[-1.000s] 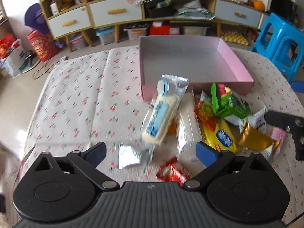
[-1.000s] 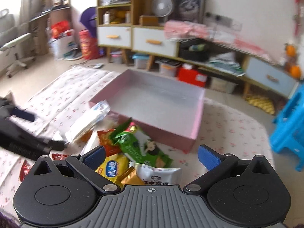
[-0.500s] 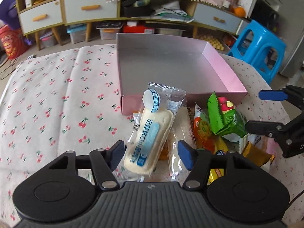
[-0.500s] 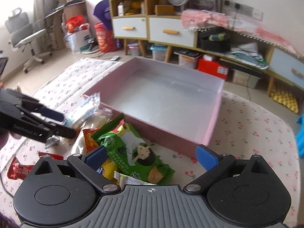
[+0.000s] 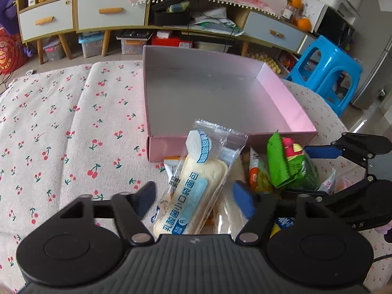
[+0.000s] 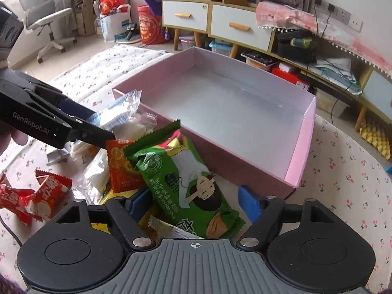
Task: Organize snacks
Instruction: 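Grasp the white milk bread bar with left gripper while right grasps green snack bag, then carry both snacks over the pink box and open both grippers to drop them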
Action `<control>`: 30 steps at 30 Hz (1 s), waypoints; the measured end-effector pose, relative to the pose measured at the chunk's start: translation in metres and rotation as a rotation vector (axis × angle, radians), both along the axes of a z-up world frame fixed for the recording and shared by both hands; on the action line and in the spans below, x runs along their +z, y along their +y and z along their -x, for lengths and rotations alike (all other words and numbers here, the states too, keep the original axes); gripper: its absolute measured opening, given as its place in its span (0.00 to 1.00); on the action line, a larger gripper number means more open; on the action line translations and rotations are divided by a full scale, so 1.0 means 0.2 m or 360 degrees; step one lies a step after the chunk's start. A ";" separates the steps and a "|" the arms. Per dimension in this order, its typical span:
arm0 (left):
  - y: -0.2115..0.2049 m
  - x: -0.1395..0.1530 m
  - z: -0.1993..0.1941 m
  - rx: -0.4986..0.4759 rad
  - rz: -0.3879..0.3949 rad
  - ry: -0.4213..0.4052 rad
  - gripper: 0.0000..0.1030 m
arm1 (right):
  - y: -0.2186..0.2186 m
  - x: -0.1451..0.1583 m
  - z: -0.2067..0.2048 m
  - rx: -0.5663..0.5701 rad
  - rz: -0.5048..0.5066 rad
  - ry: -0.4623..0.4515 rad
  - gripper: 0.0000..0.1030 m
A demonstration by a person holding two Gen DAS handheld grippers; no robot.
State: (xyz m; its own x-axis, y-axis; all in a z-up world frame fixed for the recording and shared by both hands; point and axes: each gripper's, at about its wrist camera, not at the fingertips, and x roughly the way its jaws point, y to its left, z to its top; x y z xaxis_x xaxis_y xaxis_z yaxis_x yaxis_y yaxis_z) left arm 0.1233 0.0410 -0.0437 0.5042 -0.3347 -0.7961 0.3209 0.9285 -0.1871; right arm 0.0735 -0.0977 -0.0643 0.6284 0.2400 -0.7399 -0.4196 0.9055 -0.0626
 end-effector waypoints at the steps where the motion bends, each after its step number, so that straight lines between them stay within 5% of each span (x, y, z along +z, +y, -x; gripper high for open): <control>1: 0.00 -0.01 0.00 0.0008 -0.0001 0.0004 0.74 | 0.01 -0.01 0.00 -0.0002 -0.0001 -0.0015 0.73; 4: 0.02 -0.01 0.00 0.0015 0.0037 0.0024 0.72 | 0.00 -0.01 0.01 -0.0014 -0.0028 -0.0020 0.66; 10: 0.04 0.01 0.03 -0.0010 0.0045 0.0008 0.50 | 0.00 0.00 0.01 -0.0040 -0.0027 -0.0042 0.48; 14: 0.05 0.02 0.03 0.0012 0.0059 0.0029 0.27 | 0.00 0.02 0.01 -0.0065 -0.0028 -0.0047 0.43; 30: 0.06 0.16 0.05 0.0132 0.0095 -0.0030 0.22 | -0.12 0.20 0.03 -0.0246 -0.0259 -0.0080 0.42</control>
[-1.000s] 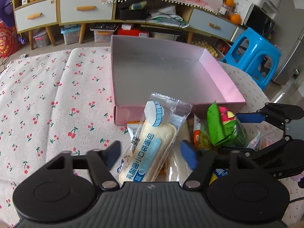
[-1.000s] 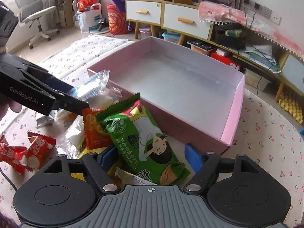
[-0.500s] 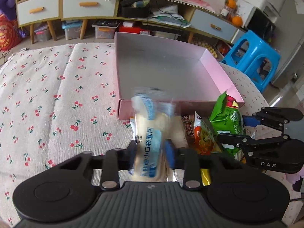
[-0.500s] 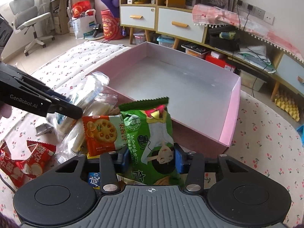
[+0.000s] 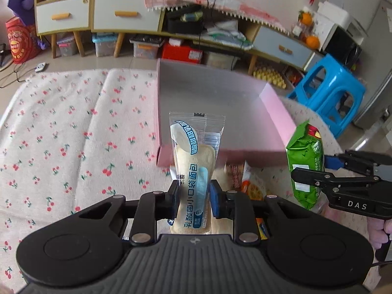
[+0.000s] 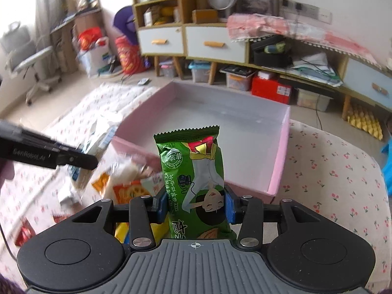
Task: Organize snacks
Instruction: 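Carry both snacks over the pink box and open both grippers to drop them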
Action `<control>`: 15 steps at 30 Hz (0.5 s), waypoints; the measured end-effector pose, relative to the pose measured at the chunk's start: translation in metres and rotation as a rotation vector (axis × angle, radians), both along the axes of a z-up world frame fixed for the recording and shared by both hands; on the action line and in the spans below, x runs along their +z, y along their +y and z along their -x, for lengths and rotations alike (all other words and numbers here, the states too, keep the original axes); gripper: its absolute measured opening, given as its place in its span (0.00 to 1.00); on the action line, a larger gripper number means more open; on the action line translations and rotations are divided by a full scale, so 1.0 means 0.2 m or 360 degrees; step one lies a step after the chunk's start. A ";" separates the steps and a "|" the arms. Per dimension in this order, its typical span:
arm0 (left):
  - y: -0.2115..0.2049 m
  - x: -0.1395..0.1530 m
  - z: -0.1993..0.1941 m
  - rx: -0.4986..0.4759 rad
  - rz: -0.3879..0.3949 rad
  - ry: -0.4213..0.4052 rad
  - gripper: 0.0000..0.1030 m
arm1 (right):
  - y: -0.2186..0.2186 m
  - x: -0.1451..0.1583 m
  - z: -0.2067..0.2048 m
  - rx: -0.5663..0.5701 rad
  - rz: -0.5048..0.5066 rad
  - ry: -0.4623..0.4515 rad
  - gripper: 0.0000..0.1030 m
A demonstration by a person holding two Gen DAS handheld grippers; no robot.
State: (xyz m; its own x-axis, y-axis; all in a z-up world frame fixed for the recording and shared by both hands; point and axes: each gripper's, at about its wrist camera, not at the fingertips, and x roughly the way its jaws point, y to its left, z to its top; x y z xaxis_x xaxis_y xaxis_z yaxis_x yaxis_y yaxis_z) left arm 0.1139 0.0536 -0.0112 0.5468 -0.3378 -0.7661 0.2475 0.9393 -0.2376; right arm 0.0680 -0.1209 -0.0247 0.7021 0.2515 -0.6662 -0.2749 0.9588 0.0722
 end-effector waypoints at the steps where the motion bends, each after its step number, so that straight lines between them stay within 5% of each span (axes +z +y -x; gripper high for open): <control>1: 0.00 0.02 0.00 0.0016 0.0018 -0.0012 0.22 | -0.02 0.02 0.00 -0.0030 -0.0035 0.0001 0.42; 9: -0.09 0.11 -0.20 0.0043 0.0079 -0.0142 0.21 | -0.11 0.15 -0.17 -0.0228 -0.0235 -0.0030 0.42; 15: -0.15 0.03 -0.36 0.0040 0.0059 -0.0211 0.21 | -0.14 0.11 -0.36 -0.0322 -0.0239 -0.0044 0.42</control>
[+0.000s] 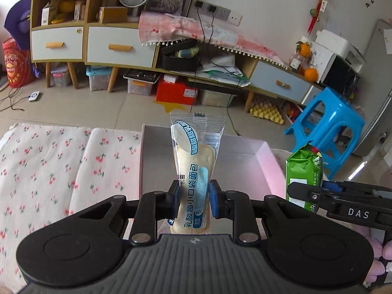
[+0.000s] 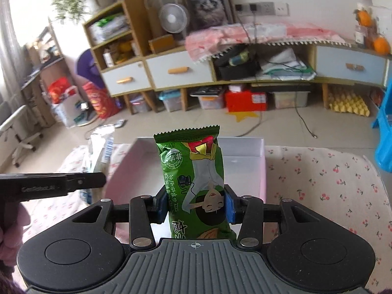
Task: Organize snacks
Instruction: 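Carry both snacks over the pink box and open both grippers to drop them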
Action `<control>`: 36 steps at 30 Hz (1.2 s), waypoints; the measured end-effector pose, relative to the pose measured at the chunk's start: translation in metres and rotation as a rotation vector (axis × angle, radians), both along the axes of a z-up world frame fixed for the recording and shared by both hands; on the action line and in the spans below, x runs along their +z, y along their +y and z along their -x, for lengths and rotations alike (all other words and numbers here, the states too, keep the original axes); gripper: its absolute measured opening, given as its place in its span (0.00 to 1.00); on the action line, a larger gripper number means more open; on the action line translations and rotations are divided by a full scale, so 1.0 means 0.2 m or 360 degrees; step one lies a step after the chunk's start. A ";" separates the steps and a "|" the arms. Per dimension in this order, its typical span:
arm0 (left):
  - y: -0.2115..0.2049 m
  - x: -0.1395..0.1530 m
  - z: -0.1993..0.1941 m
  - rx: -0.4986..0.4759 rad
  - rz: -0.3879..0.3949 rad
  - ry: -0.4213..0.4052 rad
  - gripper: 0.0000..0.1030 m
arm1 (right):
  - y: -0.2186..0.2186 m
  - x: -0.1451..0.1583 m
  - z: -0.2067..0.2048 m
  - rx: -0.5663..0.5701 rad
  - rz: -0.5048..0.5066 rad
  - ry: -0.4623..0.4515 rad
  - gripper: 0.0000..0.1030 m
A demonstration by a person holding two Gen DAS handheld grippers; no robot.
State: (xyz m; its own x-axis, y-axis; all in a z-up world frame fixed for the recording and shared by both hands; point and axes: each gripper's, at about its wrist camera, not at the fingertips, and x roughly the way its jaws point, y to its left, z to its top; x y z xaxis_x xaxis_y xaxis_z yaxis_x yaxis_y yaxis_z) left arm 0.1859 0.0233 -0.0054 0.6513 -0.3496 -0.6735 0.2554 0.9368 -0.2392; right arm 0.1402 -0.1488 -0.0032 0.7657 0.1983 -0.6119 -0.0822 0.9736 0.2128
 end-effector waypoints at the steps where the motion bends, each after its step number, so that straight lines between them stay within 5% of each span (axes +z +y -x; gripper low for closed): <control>1: 0.01 -0.01 0.00 -0.0003 -0.0002 -0.0003 0.21 | 0.00 -0.03 -0.03 -0.0019 0.0013 0.0009 0.42; 12: -0.03 -0.21 -0.03 -0.0073 -0.0144 0.0103 0.20 | -0.01 -0.27 -0.14 -0.0087 0.0095 0.0163 0.42; 22: -0.03 -0.18 -0.03 -0.0085 -0.0178 0.0091 0.22 | 0.00 -0.25 -0.14 -0.0072 0.0096 0.0173 0.45; 28: -0.06 -0.16 -0.03 -0.0104 -0.0189 0.0059 0.32 | 0.03 -0.22 -0.14 -0.0028 0.0125 0.0153 0.60; 36: -0.07 -0.07 0.04 -0.0119 -0.0172 0.0021 0.68 | 0.02 -0.08 -0.04 -0.0071 0.0100 0.0110 0.81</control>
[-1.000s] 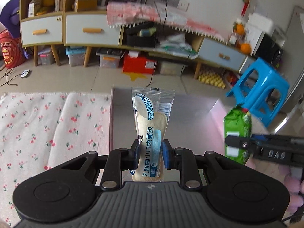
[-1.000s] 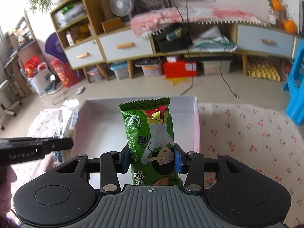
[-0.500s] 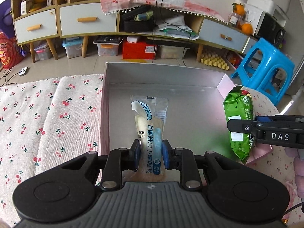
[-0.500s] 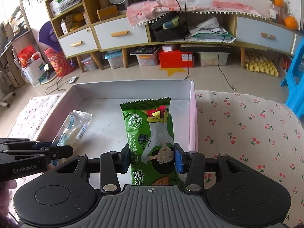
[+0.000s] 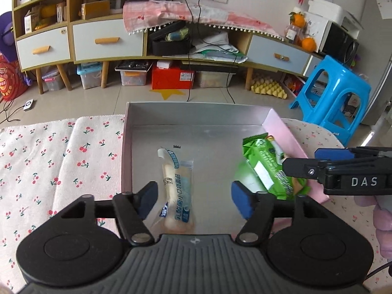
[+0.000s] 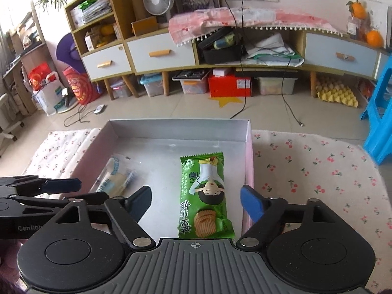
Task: Organize snacks
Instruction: 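Carry both snacks over the pink box and open both grippers to drop them, then grasp the red candy pack with left gripper while right grasps chocolate cookie bar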
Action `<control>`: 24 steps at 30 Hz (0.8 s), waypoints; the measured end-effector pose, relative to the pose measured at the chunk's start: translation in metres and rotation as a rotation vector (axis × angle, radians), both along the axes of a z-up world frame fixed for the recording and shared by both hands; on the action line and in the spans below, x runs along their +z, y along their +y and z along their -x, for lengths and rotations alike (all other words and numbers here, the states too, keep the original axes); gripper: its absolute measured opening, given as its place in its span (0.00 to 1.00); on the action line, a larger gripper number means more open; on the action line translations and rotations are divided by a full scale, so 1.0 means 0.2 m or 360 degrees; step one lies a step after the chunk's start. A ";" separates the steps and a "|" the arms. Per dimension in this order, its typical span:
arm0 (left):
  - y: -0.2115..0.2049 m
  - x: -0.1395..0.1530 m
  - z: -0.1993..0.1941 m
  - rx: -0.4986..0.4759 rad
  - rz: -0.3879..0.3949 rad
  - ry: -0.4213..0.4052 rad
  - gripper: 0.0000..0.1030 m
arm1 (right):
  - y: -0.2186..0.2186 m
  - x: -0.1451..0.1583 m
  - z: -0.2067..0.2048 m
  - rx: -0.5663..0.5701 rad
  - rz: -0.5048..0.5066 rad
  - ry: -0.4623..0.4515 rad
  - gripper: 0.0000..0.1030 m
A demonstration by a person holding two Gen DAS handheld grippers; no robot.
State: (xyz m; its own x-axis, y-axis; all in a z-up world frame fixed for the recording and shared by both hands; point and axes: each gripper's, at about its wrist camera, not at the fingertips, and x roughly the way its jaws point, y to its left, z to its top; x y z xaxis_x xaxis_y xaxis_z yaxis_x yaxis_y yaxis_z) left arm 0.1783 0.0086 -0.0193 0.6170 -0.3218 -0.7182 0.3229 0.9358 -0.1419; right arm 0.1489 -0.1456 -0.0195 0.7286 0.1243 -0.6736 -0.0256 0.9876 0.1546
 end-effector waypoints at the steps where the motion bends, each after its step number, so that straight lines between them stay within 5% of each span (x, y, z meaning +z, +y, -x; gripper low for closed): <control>1: 0.00 0.01 0.01 0.0001 0.0005 0.0004 0.71 | 0.00 0.02 0.02 -0.0006 -0.0002 0.0000 0.82; 12: 0.03 0.09 0.15 0.0024 0.0023 0.0054 0.97 | 0.04 0.11 0.23 -0.0036 0.0016 0.0083 0.91; 24: 0.12 0.13 0.34 0.0194 -0.0040 0.0162 0.99 | 0.12 0.07 0.43 0.0010 0.0040 0.0258 0.93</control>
